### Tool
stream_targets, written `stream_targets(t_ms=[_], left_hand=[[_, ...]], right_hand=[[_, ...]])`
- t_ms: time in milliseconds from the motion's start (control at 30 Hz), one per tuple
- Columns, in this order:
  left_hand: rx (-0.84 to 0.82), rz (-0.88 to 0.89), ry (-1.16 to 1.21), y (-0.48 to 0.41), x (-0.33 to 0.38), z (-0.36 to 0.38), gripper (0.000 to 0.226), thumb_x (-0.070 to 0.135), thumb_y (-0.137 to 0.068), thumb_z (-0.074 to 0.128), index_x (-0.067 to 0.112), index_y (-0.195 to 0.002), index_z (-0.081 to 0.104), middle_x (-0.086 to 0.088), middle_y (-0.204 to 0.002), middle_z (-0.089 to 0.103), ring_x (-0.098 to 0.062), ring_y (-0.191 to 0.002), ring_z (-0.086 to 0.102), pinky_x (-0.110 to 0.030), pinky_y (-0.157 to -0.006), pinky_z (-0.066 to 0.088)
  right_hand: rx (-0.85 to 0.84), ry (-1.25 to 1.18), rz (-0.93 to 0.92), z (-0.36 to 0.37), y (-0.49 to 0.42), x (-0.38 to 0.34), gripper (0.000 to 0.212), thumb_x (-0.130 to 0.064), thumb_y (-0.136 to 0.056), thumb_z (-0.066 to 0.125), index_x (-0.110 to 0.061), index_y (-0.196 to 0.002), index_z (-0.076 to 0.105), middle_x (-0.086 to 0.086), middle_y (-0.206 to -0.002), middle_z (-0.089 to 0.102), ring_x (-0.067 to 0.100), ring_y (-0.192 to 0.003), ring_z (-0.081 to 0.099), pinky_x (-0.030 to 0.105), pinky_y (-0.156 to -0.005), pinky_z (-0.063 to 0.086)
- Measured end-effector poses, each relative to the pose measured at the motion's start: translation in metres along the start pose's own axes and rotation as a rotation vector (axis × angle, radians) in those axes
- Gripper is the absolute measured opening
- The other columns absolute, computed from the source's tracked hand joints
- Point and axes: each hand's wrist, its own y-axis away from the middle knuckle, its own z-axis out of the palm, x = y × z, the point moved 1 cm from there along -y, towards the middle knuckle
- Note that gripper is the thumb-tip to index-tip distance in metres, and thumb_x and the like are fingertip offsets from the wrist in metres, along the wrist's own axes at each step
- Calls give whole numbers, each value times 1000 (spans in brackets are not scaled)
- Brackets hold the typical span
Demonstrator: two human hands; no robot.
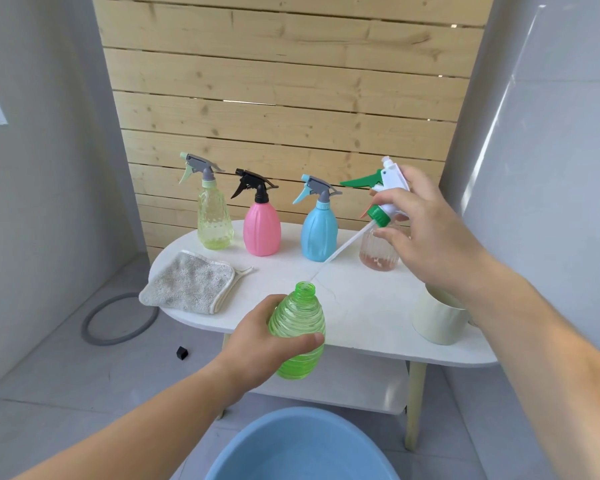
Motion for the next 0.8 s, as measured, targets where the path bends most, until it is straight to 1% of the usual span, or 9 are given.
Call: stream_targets(t_ms=[100, 233, 267, 367, 400, 500, 600, 733, 800], left_hand=[[-2, 2, -3, -2, 0, 2, 56, 40, -63, 92, 37, -112, 65, 9, -102, 76, -11, -97, 73, -41, -94, 58], [-6, 20, 7, -5, 3, 5, 51, 33, -69, 92, 34, -112, 66, 9, -101, 77, -11, -96, 73, -40, -94, 58], [-5, 30, 8, -6, 5, 7, 51, 34, -68, 92, 34, -112, 66, 9, -101, 77, -11, -96, 73, -40, -94, 58], [4, 68, -16, -13, 10, 12, 55, 43, -63, 91, 37, -112, 65, 11, -102, 76, -10, -97, 73, -39, -93, 58], [4, 78, -21, -15, 12, 14, 56, 45, -62, 90, 37, -112, 65, 11, -102, 76, -10, -97, 73, -39, -92, 59], [6, 100, -25, -23, 17, 19, 56, 46, -61, 89, 38, -111, 64, 11, -101, 75, -9, -96, 72, -37, -90, 59], [21, 112, -34, -33, 19, 23, 55, 44, -65, 91, 38, -112, 64, 13, -102, 74, -5, -95, 71, -31, -87, 58], [41, 117, -15, -52, 21, 26, 48, 33, -73, 92, 35, -112, 64, 12, -101, 74, -1, -91, 70, -22, -80, 54], [42, 122, 5, -62, 22, 29, 48, 31, -74, 92, 35, -112, 64, 13, -101, 75, 0, -91, 70, -22, -80, 54]], right_hand=[[-14, -35, -42, 6, 0, -5, 34, -3, -87, 68, -16, -117, 64, -1, -151, 32, 6, -131, 38, 20, -104, 37], [-86, -108, -22, 16, -1, -8, 37, -3, -85, 71, -19, -117, 67, -3, -142, 38, 13, -126, 46, 11, -100, 40], [-105, -150, -6, 20, 0, -9, 38, -3, -83, 72, -20, -117, 67, -4, -136, 42, 13, -123, 49, 13, -100, 42], [-174, -282, 65, 35, 2, -13, 40, -8, -81, 77, -25, -116, 68, -14, -116, 47, 10, -109, 57, 30, -101, 49], [-198, -312, 84, 40, 3, -15, 41, -10, -81, 78, -25, -118, 68, -17, -112, 47, 8, -106, 58, 32, -100, 50], [-185, -384, 115, 49, 3, -15, 38, -11, -83, 77, -20, -119, 68, -15, -105, 51, 5, -96, 60, 24, -93, 51], [-100, -466, 156, 54, 0, -13, 27, -5, -87, 71, -18, -111, 71, -12, -101, 57, 7, -93, 62, 19, -85, 50], [-81, -518, 227, 59, -7, -4, 27, 2, -89, 64, -25, -92, 61, -10, -91, 58, 5, -77, 59, 23, -77, 50], [-103, -553, 247, 65, -10, 3, 31, 6, -89, 60, -24, -91, 53, -12, -95, 58, 10, -76, 58, 27, -78, 49]])
